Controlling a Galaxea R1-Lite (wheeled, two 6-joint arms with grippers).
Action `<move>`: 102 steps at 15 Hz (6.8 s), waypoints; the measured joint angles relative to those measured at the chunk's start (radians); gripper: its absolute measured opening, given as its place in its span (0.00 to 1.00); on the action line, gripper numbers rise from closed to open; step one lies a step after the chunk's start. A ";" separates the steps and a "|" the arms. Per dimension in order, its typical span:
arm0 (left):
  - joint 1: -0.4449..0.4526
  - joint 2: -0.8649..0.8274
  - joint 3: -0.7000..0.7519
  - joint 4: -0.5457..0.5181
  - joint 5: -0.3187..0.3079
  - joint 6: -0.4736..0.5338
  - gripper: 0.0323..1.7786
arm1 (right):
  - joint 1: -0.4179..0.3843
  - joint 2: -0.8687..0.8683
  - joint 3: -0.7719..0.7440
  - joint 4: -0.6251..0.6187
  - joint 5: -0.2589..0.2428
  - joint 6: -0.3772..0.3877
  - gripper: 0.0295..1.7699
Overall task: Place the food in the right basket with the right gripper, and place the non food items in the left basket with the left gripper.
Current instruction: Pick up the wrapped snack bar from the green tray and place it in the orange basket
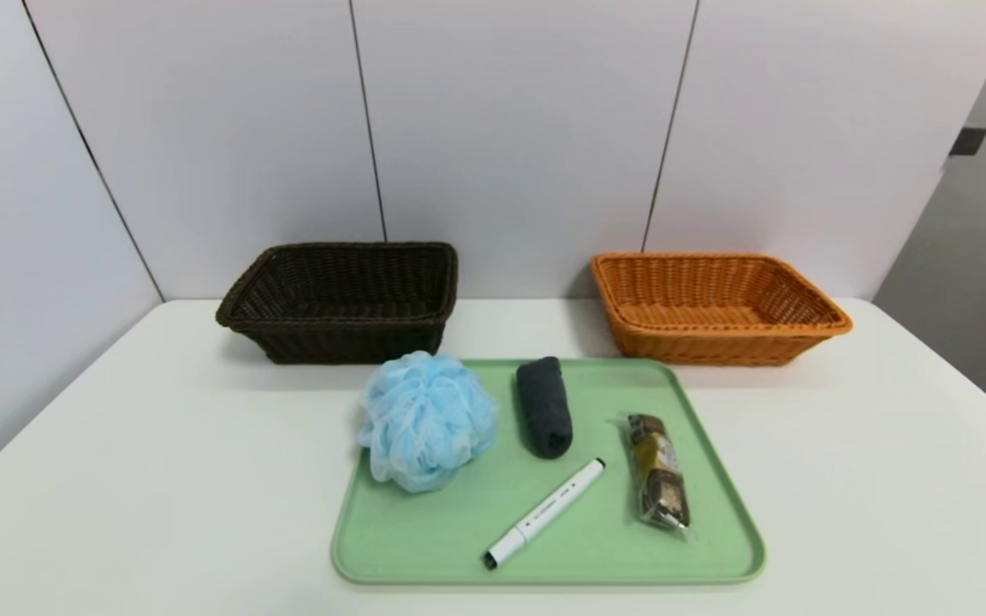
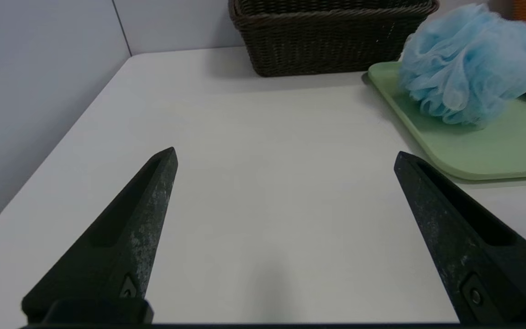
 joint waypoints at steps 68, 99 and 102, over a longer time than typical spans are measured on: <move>-0.577 1.373 -1.173 0.565 0.220 -0.336 0.95 | 0.526 2.186 -1.801 1.119 -0.090 0.760 0.97; -0.576 1.377 -1.142 0.565 0.224 -0.339 0.95 | 0.316 1.913 -1.804 0.270 -0.231 0.670 0.09; -0.576 1.379 -1.143 0.556 0.226 -0.339 0.95 | 0.271 1.966 -1.801 0.234 -0.249 0.656 0.09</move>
